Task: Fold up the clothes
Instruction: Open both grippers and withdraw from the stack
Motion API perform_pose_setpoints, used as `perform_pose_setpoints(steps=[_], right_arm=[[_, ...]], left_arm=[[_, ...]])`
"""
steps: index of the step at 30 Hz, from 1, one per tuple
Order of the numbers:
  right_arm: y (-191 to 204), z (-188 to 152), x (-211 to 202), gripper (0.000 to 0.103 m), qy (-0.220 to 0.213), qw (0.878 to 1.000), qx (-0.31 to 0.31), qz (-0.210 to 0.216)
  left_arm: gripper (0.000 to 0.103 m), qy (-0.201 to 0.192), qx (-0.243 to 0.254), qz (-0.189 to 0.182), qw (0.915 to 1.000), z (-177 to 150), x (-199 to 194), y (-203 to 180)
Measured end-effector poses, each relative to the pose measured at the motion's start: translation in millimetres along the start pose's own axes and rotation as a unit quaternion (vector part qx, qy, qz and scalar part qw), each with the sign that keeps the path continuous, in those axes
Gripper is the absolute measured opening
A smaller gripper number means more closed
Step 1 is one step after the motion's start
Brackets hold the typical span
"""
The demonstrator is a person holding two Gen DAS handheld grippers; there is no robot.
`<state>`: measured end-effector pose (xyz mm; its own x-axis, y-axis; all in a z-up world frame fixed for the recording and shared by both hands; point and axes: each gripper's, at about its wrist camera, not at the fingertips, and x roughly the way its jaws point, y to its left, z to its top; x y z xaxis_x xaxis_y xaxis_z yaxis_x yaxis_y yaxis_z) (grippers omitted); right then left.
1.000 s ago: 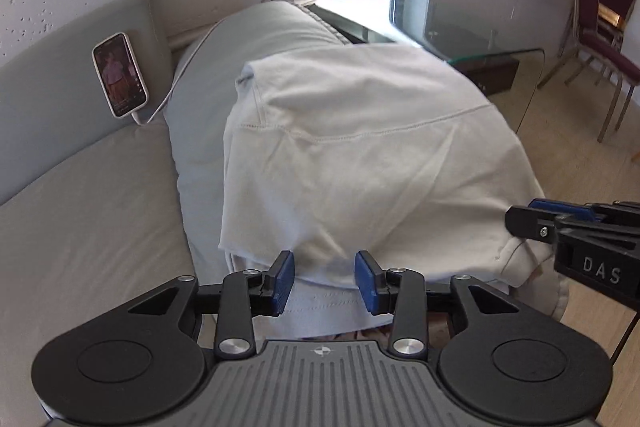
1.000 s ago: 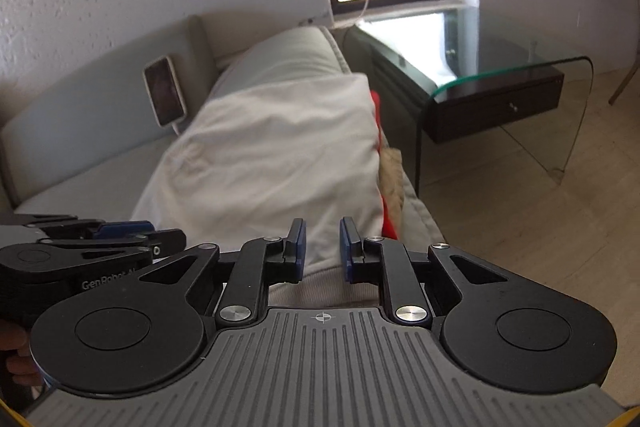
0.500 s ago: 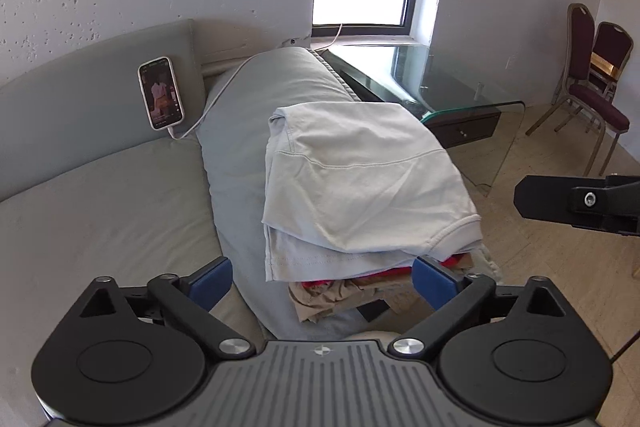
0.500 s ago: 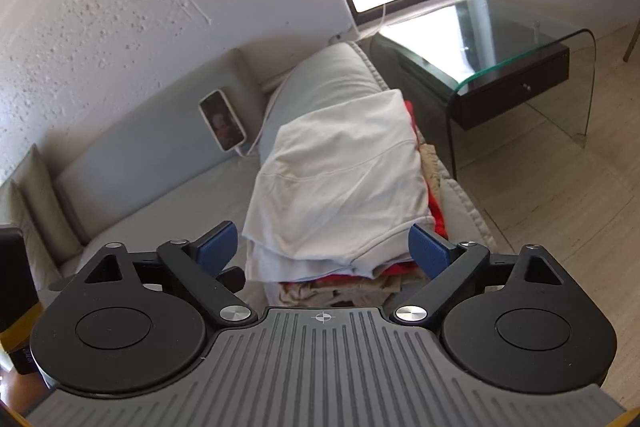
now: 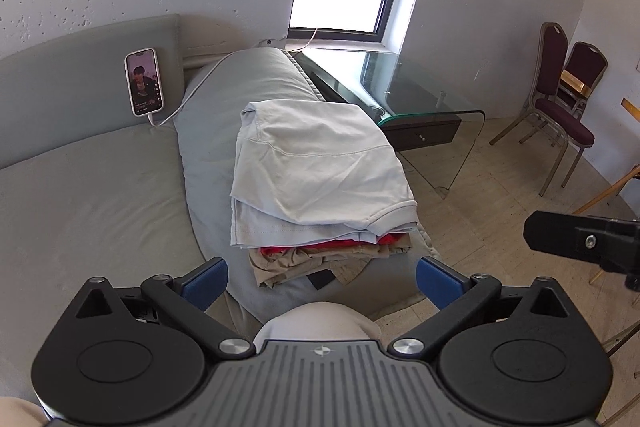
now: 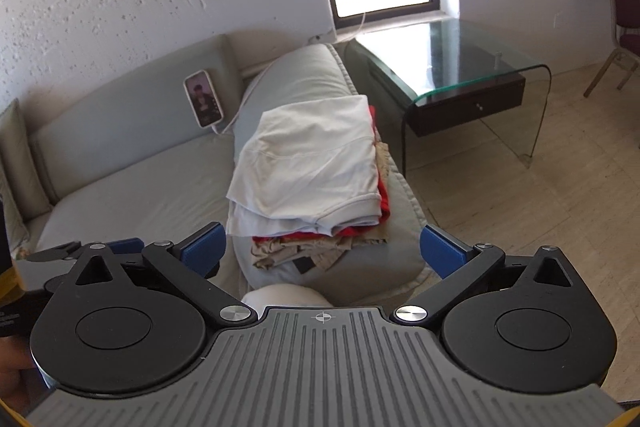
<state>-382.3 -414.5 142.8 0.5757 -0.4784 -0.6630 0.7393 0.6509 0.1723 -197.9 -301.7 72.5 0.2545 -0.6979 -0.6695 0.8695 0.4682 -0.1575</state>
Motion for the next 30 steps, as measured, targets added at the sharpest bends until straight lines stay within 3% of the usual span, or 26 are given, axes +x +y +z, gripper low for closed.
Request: perform_pose_setpoints(steps=[10,30], right_arm=[[2,-21,5,0.103,0.009,1.0,-0.008,-0.016],[-10,-23,21,0.103,0.025,0.999,-0.009,-0.033]], left_arm=[[0.102,-0.008,-0.011,0.004,0.9999,-4,-1,-3],[0.102,0.007,0.0,0.004,1.0,-8,19,-10]])
